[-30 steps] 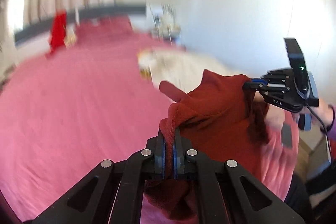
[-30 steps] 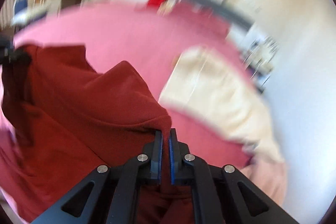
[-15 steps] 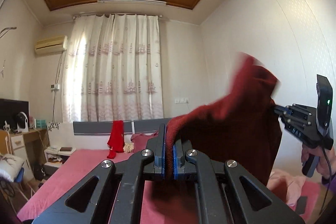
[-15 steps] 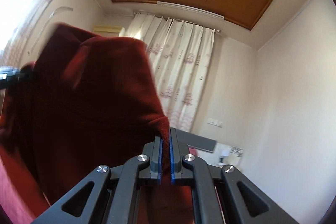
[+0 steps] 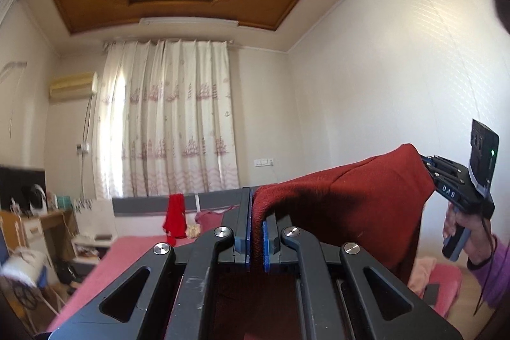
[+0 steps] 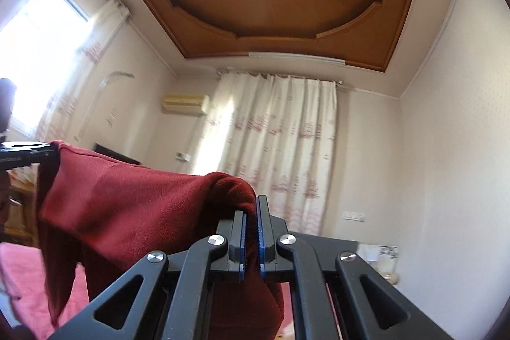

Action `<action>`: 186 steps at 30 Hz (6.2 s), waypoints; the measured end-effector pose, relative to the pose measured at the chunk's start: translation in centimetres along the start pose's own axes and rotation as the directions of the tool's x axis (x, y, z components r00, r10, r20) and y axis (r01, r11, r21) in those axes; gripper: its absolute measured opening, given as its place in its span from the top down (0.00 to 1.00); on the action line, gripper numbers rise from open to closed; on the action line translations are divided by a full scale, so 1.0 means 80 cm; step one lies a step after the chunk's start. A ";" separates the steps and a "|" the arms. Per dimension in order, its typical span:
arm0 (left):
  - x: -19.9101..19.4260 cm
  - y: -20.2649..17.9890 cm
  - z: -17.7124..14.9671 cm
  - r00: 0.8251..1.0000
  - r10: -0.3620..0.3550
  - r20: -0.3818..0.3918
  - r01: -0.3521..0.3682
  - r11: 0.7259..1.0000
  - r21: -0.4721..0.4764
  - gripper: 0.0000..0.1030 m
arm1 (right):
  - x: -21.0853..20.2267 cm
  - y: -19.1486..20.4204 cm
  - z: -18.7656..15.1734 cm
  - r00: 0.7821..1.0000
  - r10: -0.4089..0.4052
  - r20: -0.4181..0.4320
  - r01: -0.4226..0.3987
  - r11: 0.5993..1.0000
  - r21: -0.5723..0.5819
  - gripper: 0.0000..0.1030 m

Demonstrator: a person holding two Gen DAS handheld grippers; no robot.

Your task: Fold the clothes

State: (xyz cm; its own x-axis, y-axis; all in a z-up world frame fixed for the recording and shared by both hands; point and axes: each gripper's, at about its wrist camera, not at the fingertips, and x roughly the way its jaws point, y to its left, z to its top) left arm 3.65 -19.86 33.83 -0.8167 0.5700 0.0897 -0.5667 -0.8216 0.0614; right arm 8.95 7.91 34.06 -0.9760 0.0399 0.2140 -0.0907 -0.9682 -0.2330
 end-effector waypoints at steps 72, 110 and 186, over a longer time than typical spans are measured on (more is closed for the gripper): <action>0.637 0.255 -0.597 0.632 -0.160 -0.758 -0.416 0.756 -0.506 0.51 | 0.502 -0.112 -0.767 0.447 0.660 -0.603 0.352 0.491 0.797 0.75; 0.362 0.012 -0.609 0.518 -0.207 -0.830 -0.150 0.933 -0.326 0.39 | 0.039 -0.229 -0.696 0.208 0.588 -0.781 0.442 0.656 0.612 0.74; 0.215 -0.068 -0.625 0.512 -0.079 -0.856 -0.059 0.990 -0.126 0.14 | 0.046 -0.377 -0.604 -0.074 -0.185 -0.980 0.095 0.977 -0.192 0.99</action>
State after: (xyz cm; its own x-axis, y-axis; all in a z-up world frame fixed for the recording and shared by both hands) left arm -12.75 -5.59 -14.68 -0.4662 0.3568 -0.8096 -0.5270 -0.8470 -0.0698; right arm -1.49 49.16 -3.98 -0.1045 0.4179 -0.9024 -0.2191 -0.8948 -0.3890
